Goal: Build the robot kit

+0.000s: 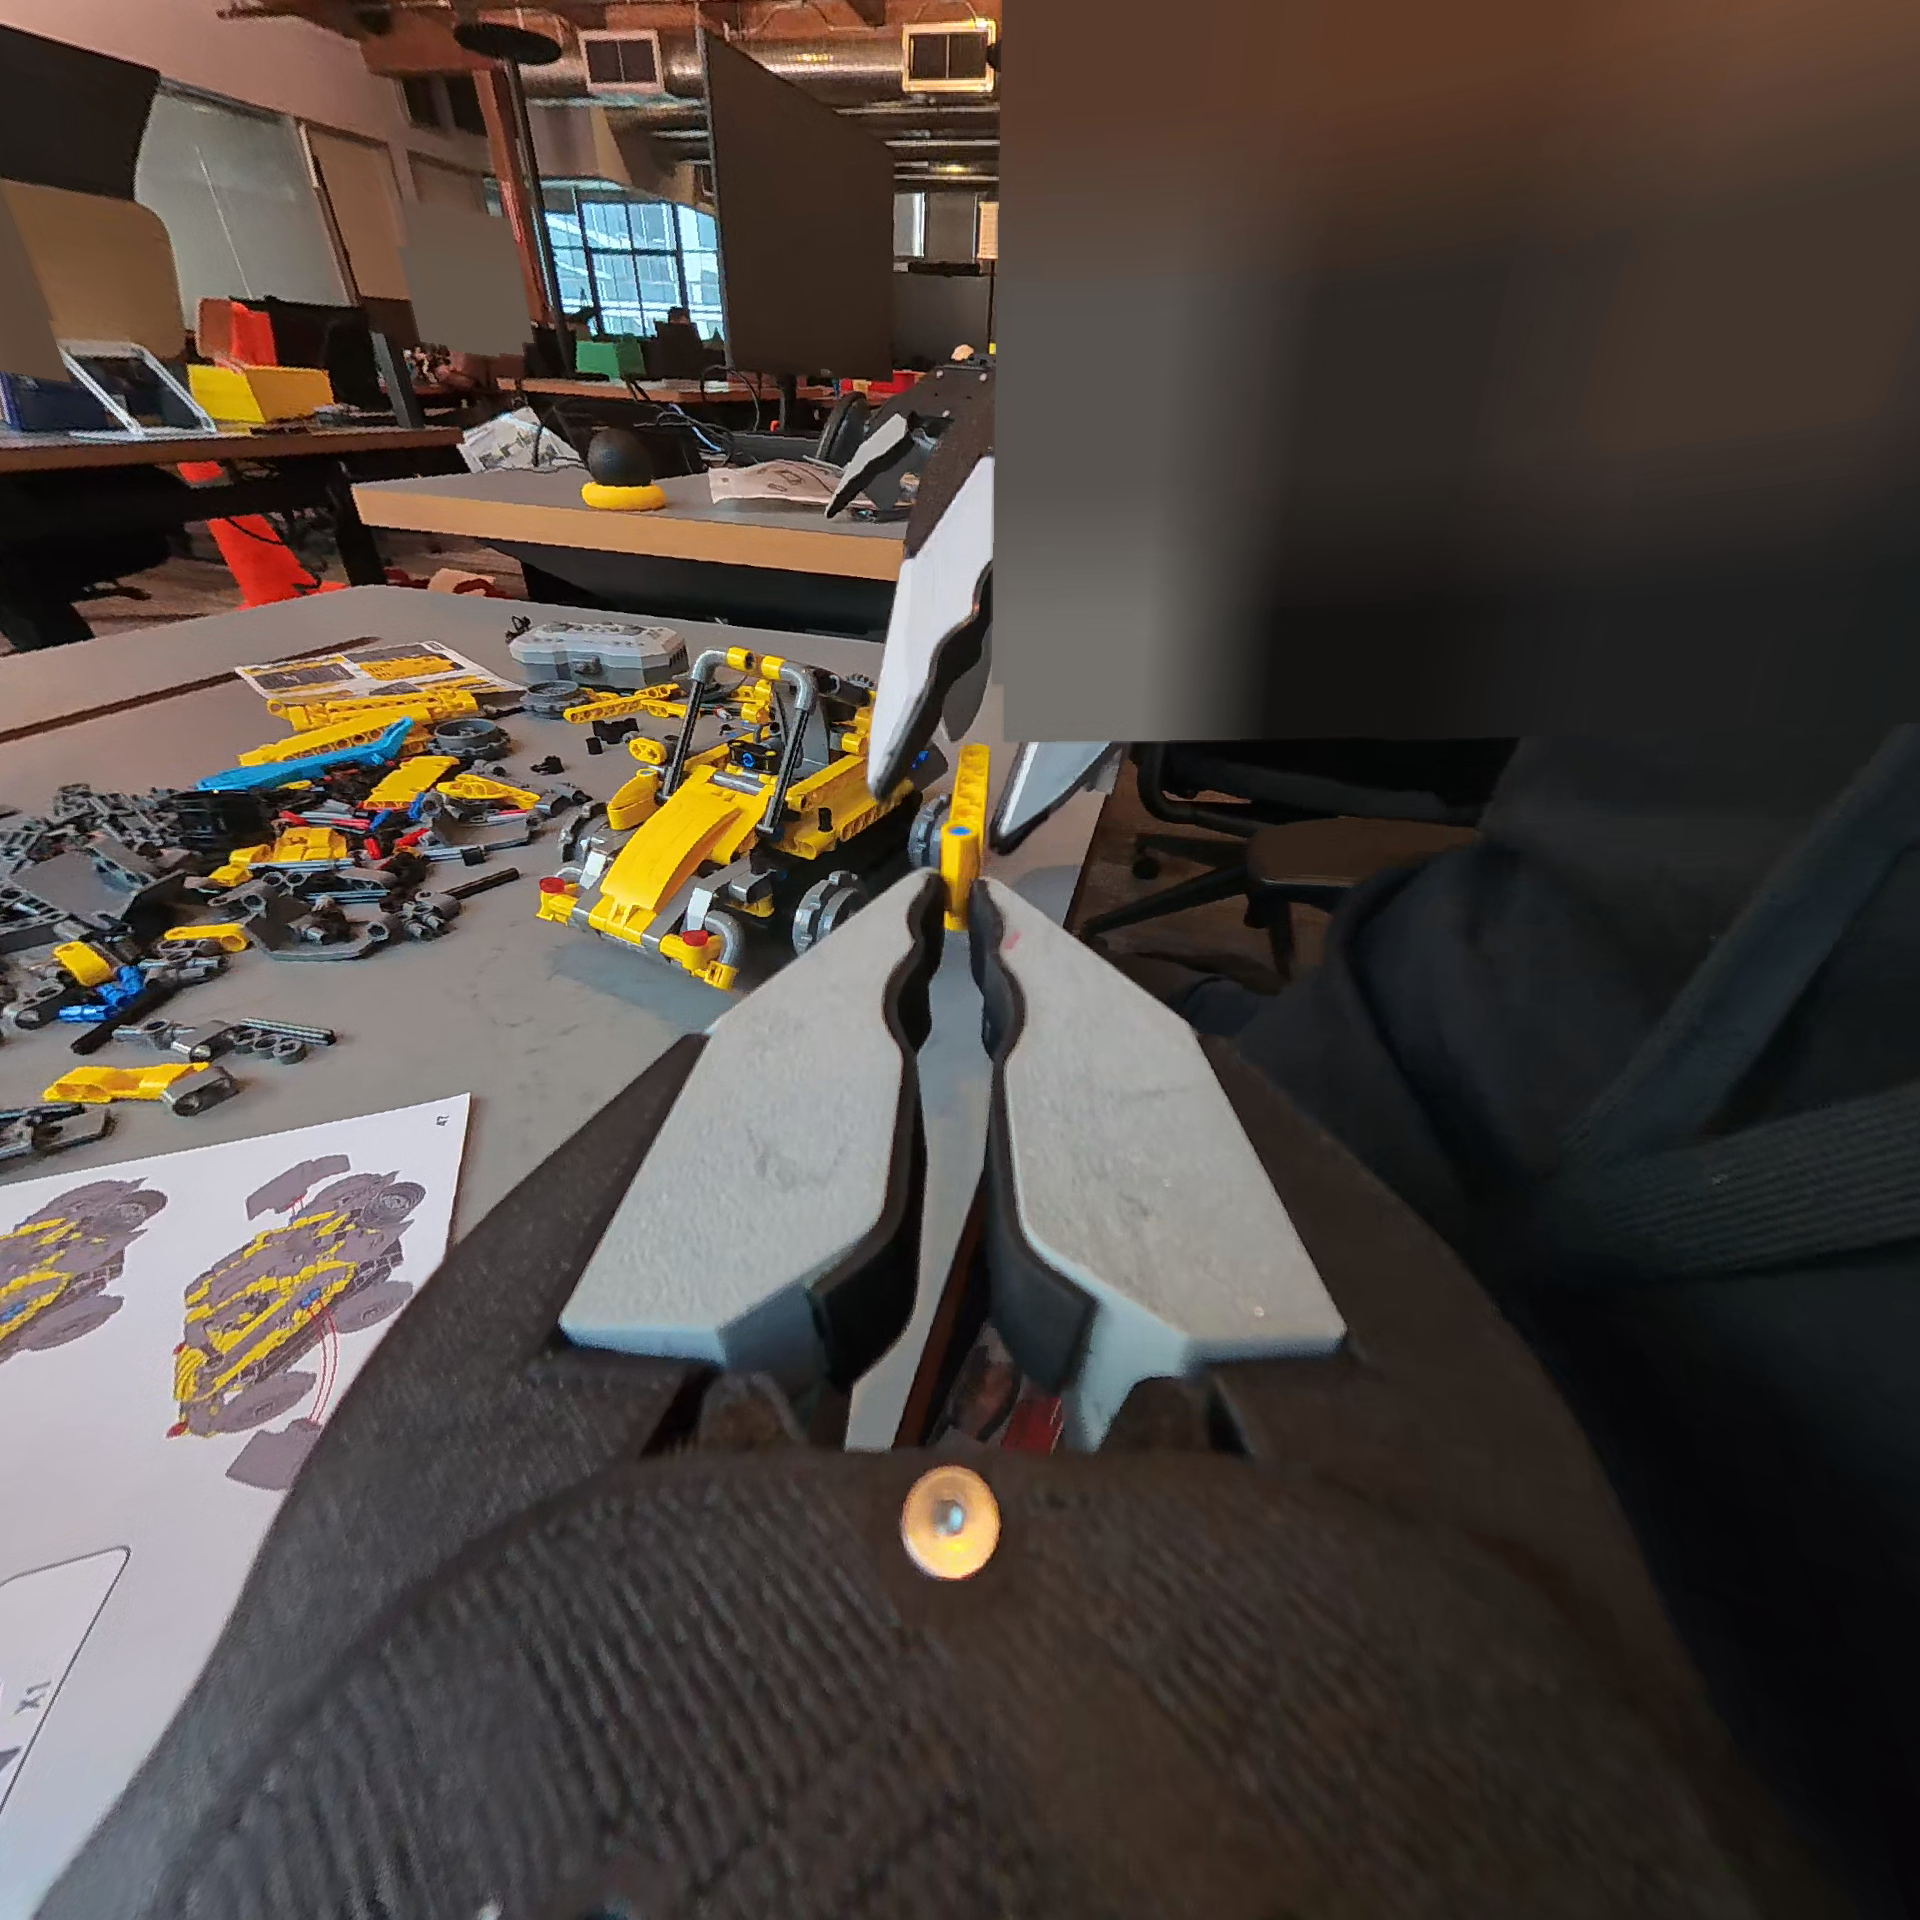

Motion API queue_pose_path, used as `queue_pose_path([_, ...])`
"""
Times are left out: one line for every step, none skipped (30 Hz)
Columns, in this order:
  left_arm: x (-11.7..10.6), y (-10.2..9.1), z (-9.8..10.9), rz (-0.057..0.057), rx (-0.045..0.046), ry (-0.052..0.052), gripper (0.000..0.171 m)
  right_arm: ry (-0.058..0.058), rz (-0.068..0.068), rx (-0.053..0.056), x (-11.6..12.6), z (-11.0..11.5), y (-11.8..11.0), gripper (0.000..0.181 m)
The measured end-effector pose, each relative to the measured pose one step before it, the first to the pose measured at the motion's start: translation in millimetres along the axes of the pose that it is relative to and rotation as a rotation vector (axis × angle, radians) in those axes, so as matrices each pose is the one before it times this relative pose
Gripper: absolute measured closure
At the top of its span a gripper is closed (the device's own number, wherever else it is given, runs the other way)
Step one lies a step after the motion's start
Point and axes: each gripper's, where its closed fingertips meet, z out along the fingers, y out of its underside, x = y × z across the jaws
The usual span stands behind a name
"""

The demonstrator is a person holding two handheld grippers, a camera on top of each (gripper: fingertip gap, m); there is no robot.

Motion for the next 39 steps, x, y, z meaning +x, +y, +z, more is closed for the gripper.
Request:
queue_pose_path([-0.76, 0.10, -0.37, 0.0001, 0.00003, -0.0040, 0.171, 0.0008, 0.0005, -0.0004, 1.09, 0.42, -0.64, 0.151])
queue_pose_path([0.05, -0.43, -0.36, 0.0025, 0.00262, -0.0004, 0.171, -0.0068, 0.0012, -0.0036, -0.08, 0.93, -0.05, 0.150])
queue_pose_path([0.60, -1.05, -0.36, 0.0027, 0.00497, 0.0024, 0.171, -0.0035, 0.0006, -0.0059, 0.57, 1.23, 0.24, 0.149])
queue_pose_path([0.25, -1.10, -0.57, 0.0018, 0.00597, 0.0010, 0.171, -0.0015, -0.0006, -0.0029, 0.69, 1.35, 0.06, 0.149])
queue_pose_path([-0.31, -0.81, -0.49, 0.0011, 0.00521, -0.0014, 0.171, -0.0055, 0.0001, -0.0009, 0.16, 1.43, -0.18, 0.149])
queue_pose_path([-0.97, -0.23, -0.63, -0.0006, 0.00304, -0.0024, 0.171, -0.0066, 0.0019, -0.0006, 0.02, 1.50, -0.12, 0.149])
queue_pose_path([-1.20, 0.02, -0.72, -0.0051, 0.00173, -0.0017, 0.171, -0.0069, 0.0024, 0.0010, -0.12, 1.49, -0.40, 0.149])
queue_pose_path([-1.48, -0.26, -0.88, -0.0084, 0.00430, -0.0024, 0.171, -0.0086, 0.0021, 0.0024, -0.48, 1.29, -0.56, 0.150])
queue_pose_path([-1.66, -0.65, -0.92, -0.0088, 0.00548, -0.0035, 0.171, -0.0062, 0.0017, 0.0031, -0.31, 1.22, -0.72, 0.151])
queue_pose_path([-1.27, -0.68, -0.96, -0.0069, 0.00497, -0.0019, 0.171, -0.0031, 0.0007, 0.0023, 0.12, 1.11, -0.59, 0.151])
queue_pose_path([-0.74, -0.53, -0.69, -0.0050, 0.00255, 0.0000, 0.171, -0.0031, 0.0007, 0.0001, 0.13, 0.95, -0.28, 0.151])
queue_pose_path([-0.63, -0.31, -0.45, -0.0029, 0.00113, -0.0012, 0.171, -0.0025, 0.0003, -0.0013, 0.05, 0.74, -0.16, 0.151])
queue_pose_path([-0.16, -0.35, -0.27, -0.0003, 0.00103, -0.0007, 0.171, -0.0027, -0.0005, -0.0009, -0.21, 0.60, -0.26, 0.151])
queue_pose_path([0.28, -0.36, -0.19, 0.0012, 0.00055, 0.0005, 0.171, -0.0017, -0.0006, -0.0001, -0.20, 0.26, -0.50, 0.151])
queue_pose_path([0.32, -0.47, -0.08, 0.0030, 0.00082, -0.0004, 0.171, -0.0029, 0.0000, 0.0001, -0.35, 0.09, -0.42, 0.151])
queue_pose_path([0.43, -0.34, -0.08, 0.0049, -0.00001, -0.0001, 0.171, -0.0012, 0.0009, -0.0009, 0.03, -0.04, -0.21, 0.151])
queue_pose_path([0.24, -0.12, 0.05, 0.0052, -0.00098, -0.0008, 0.171, -0.0001, 0.0012, -0.0006, 0.15, -0.14, -0.18, 0.151])
queue_pose_path([-0.05, 0.00, -0.05, 0.0029, -0.00059, -0.0012, 0.171, -0.0017, 0.0020, 0.0021, -0.07, -0.24, -0.61, 0.151])
queue_pose_path([-0.05, -0.19, -0.16, -0.0016, 0.00131, -0.0002, 0.171, -0.0021, 0.0026, 0.0034, -0.16, -0.27, -0.72, 0.152])
queue_pose_path([-0.16, -0.43, -0.17, -0.0042, 0.00283, 0.0004, 0.171, 0.0001, 0.0024, 0.0038, 0.14, -0.19, -0.69, 0.152])
queue_pose_path([-0.36, -0.34, -0.25, -0.0040, 0.00212, -0.0002, 0.171, 0.0003, 0.0022, 0.0034, 0.09, -0.23, -0.52, 0.152])
queue_pose_path([-0.32, -0.14, -0.19, -0.0024, 0.00079, -0.0003, 0.171, -0.0012, 0.0021, 0.0025, -0.10, 0.06, -0.38, 0.152])
queue_pose_path([-0.18, -0.05, -0.23, -0.0008, 0.00030, -0.0008, 0.171, -0.0019, 0.0016, 0.0015, -0.44, 0.17, -0.25, 0.152])
queue_pose_path([-0.06, -0.12, -0.18, 0.0000, 0.00012, -0.0009, 0.171, -0.0016, 0.0008, -0.0007, -0.34, 0.41, 0.17, 0.152])
queue_pose_path([0.03, -0.20, -0.09, 0.0000, -0.00001, -0.0001, 0.171, 0.0002, -0.0006, -0.0025, -0.14, 0.34, 0.49, 0.152])
queue_pose_path([0.19, -0.16, -0.09, 0.0006, 0.00054, -0.0002, 0.171, 0.0005, -0.0011, -0.0026, -0.13, 0.45, 0.54, 0.152])
queue_pose_path([0.05, -0.23, -0.01, 0.0011, 0.00030, -0.0008, 0.171, 0.0000, 0.0007, -0.0033, 0.04, 0.35, 0.47, 0.152])
queue_pose_path([-0.03, -0.06, -0.08, 0.0005, -0.00022, -0.0009, 0.171, 0.0011, 0.0024, -0.0032, 0.27, 0.28, 0.52, 0.152])
queue_pose_path([-0.31, 0.03, -0.08, -0.0009, -0.00031, -0.0013, 0.171, 0.0034, 0.0027, -0.0020, 0.80, 0.14, 0.16, 0.152])
queue_pose_path([-0.34, 0.02, 0.06, -0.0035, 0.00027, -0.0003, 0.171, 0.0017, 0.0011, -0.0006, 0.53, 0.08, -0.07, 0.152])
queue_pose_path([-0.06, 0.09, 0.02, -0.0098, 0.00084, 0.0030, 0.171, 0.0000, -0.0002, 0.0014, 0.05, 0.06, -0.52, 0.152])
queue_pose_path([-0.50, 0.10, 0.09, -0.0180, 0.00152, 0.0026, 0.171, 0.0031, -0.0026, -0.0007, 0.25, 0.05, -0.35, 0.152])
queue_pose_path([-1.07, 0.16, 0.05, -0.0222, 0.00185, 0.0002, 0.171, 0.0074, -0.0069, -0.0023, 0.63, 0.16, 0.03, 0.152])
queue_pose_path([-1.00, 0.20, -0.10, -0.0248, 0.00286, 0.0022, 0.171, 0.0065, -0.0075, -0.0027, 0.39, 0.23, 0.24, 0.152])
queue_pose_path([-1.04, -0.21, -0.15, -0.0274, 0.00485, 0.0026, 0.171, 0.0029, -0.0041, -0.0026, -0.18, 0.33, 0.53, 0.152])
queue_pose_path([-1.05, -0.37, -0.42, -0.0237, 0.00575, 0.0023, 0.171, 0.0009, -0.0018, -0.0015, -0.57, 0.27, 0.58, 0.152])
queue_pose_path([-0.89, -0.21, -0.41, -0.0144, 0.00389, 0.0022, 0.171, 0.0007, -0.0002, -0.0005, -0.56, 0.15, 0.82, 0.152])
queue_pose_path([-0.80, 0.11, -0.33, -0.0039, 0.00065, -0.0013, 0.171, -0.0003, 0.0011, -0.0003, -0.65, -0.19, 0.79, 0.152])
queue_pose_path([-0.69, 0.43, -0.09, 0.0047, -0.00206, -0.0037, 0.171, 0.0003, 0.0008, -0.0005, -0.41, -0.37, 0.82, 0.152])
